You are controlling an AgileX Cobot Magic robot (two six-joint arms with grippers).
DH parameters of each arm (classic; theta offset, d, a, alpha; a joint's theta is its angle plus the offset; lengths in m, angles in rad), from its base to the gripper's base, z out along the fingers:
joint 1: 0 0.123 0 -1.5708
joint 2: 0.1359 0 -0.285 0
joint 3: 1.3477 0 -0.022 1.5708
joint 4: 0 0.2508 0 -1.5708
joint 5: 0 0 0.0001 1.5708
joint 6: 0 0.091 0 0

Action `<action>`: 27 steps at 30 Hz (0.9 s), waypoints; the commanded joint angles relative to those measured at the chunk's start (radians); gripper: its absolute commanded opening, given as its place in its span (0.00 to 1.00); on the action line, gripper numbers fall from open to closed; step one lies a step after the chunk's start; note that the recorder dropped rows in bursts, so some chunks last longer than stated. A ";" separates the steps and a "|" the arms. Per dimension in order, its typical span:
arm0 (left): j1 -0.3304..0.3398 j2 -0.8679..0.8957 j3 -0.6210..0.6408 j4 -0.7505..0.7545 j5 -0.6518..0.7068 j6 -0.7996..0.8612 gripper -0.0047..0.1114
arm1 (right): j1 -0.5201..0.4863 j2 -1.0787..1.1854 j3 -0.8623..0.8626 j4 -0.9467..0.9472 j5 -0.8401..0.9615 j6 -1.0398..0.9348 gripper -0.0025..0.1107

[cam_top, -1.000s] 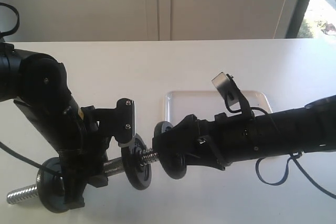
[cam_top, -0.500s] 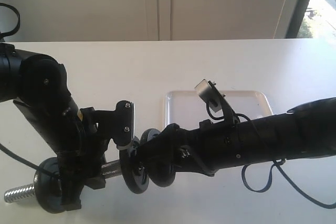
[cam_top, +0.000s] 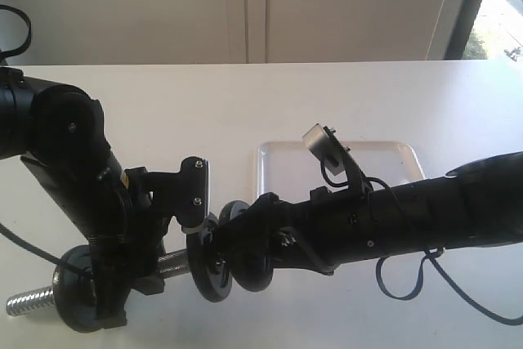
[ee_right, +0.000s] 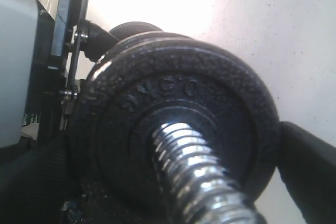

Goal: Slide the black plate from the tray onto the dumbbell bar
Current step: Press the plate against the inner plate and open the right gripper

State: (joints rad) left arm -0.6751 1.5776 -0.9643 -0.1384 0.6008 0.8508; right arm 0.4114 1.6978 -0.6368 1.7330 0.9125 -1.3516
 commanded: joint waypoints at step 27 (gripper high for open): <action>-0.008 -0.045 -0.024 -0.061 -0.029 -0.009 0.04 | -0.035 -0.010 -0.007 0.011 0.060 -0.013 0.95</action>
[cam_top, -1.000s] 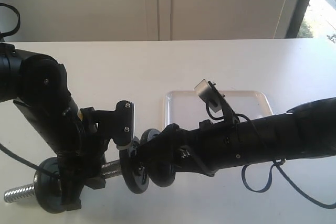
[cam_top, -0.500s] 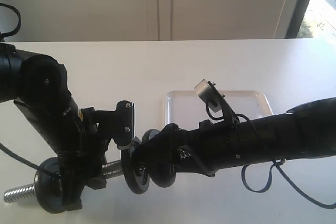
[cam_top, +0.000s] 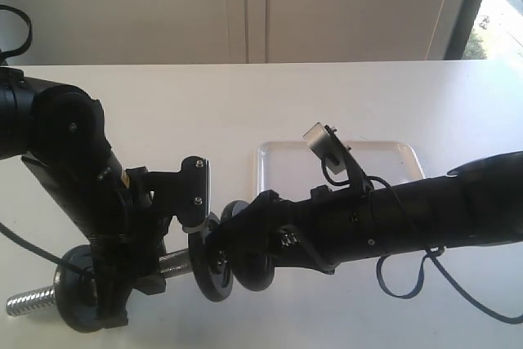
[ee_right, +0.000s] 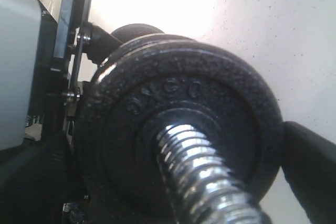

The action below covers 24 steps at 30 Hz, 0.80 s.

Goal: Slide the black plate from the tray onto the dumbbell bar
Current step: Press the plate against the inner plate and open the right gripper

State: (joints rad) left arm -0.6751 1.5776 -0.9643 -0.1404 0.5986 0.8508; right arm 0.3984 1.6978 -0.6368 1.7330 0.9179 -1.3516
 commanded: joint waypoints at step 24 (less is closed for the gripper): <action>-0.008 -0.045 -0.024 -0.059 -0.027 -0.009 0.04 | -0.091 -0.010 -0.007 -0.052 0.078 -0.013 0.95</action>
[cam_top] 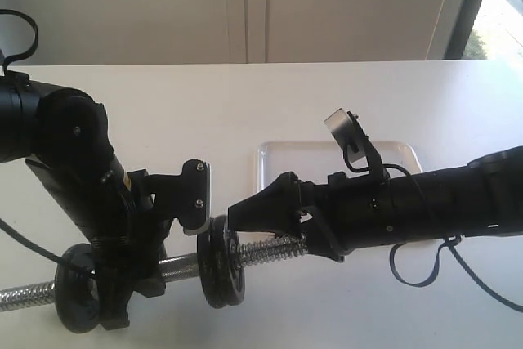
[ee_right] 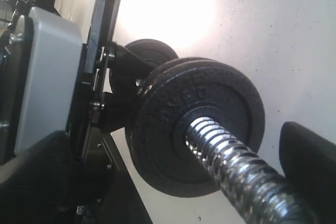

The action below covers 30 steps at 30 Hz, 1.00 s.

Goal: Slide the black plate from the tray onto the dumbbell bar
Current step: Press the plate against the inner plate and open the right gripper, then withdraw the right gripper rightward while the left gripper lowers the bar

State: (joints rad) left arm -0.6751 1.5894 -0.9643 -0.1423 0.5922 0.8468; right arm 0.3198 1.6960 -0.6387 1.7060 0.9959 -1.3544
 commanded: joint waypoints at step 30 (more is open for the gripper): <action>-0.008 -0.057 -0.024 -0.057 -0.017 -0.005 0.04 | -0.052 -0.008 -0.005 -0.266 -0.110 0.034 0.95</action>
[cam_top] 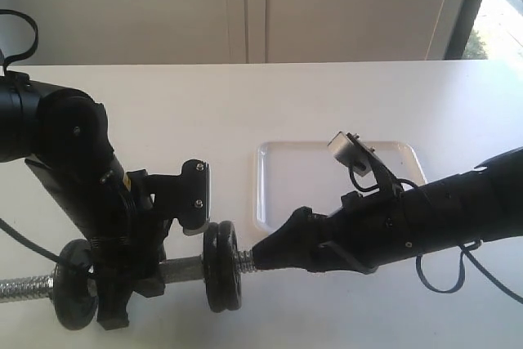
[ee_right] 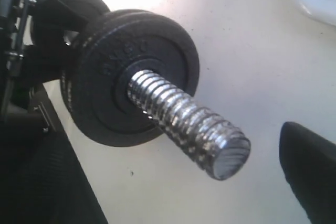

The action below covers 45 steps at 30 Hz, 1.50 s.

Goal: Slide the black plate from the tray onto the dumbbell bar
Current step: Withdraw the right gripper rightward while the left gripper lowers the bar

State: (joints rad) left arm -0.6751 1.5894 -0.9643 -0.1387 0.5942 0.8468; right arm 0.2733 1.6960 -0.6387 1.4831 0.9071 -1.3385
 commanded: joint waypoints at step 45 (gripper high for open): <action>-0.008 0.041 -0.024 -0.122 0.004 -0.005 0.04 | -0.079 -0.199 -0.028 -0.108 0.205 0.143 0.02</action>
State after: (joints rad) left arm -0.6751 1.6556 -0.9677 -0.1689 0.5978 0.8468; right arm 0.2029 1.5057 -0.6624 1.3855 1.0613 -1.2154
